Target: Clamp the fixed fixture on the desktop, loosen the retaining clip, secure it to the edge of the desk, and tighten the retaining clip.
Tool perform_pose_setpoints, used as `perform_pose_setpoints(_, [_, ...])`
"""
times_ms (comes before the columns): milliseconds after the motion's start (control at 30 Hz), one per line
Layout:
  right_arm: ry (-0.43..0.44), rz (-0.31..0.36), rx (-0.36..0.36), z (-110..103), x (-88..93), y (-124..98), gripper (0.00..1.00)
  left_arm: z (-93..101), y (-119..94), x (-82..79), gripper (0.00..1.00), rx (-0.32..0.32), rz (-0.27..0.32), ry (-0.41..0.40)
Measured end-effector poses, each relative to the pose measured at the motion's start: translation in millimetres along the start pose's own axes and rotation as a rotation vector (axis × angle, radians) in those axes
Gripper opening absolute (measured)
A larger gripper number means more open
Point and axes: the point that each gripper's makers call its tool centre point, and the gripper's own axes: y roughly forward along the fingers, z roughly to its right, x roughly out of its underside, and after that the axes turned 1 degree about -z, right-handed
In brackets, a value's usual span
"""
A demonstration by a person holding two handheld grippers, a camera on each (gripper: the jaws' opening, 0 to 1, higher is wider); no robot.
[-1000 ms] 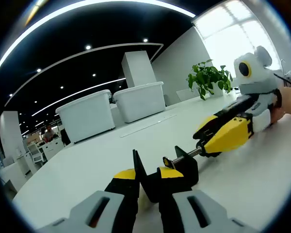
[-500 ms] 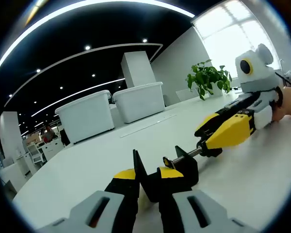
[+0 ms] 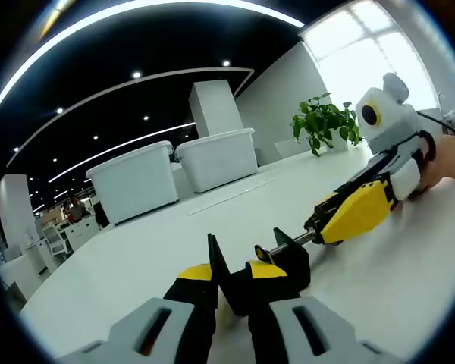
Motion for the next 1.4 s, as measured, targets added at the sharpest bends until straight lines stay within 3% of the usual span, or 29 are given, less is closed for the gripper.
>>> perform_pose_setpoints(67, [0.014,0.009,-0.008,0.8,-1.6,-1.9,0.26,0.0,-0.1,0.0,0.15,0.0,0.0,0.0])
perform_pose_setpoints(200, [0.121,0.083,-0.055,-1.1,-15.4,-7.9,0.26,0.1,-0.1,-0.1,0.14,0.001,0.0,0.0])
perform_pose_setpoints(267, [0.129,0.089,-0.042,2.3,-16.0,-9.0,0.2,0.1,-0.1,-0.1,0.14,0.001,0.0,0.0])
perform_pose_setpoints(500, [0.074,0.07,-0.029,-3.7,-11.6,-7.1,0.2,0.4,-0.3,-0.4,0.14,0.002,0.001,0.0])
perform_pose_setpoints(733, [-0.192,0.103,0.004,-12.6,-14.6,-8.5,0.19,-0.1,-0.1,-0.2,0.14,-0.001,0.0,0.0])
perform_pose_setpoints(833, [-0.376,0.122,0.028,-18.4,-15.2,-9.3,0.19,-0.3,-0.1,-0.1,0.14,-0.003,0.0,0.0])
perform_pose_setpoints(933, [-0.44,0.12,0.047,-19.7,-14.8,-7.8,0.19,-0.2,-0.3,-0.1,0.15,-0.002,0.0,-0.001])
perform_pose_setpoints(1167, [-0.368,0.104,0.052,-12.4,-15.4,-6.1,0.21,-0.3,-0.5,0.0,0.15,-0.003,0.001,0.0])
perform_pose_setpoints(1300, [-0.208,0.076,0.028,-5.5,-10.8,-6.3,0.32,-0.4,-0.6,0.0,0.15,-0.003,0.001,0.0])
perform_pose_setpoints(1400, [-0.027,0.119,0.024,5.1,-22.5,-10.2,0.27,-0.5,-0.7,0.0,0.15,-0.003,0.001,0.0])
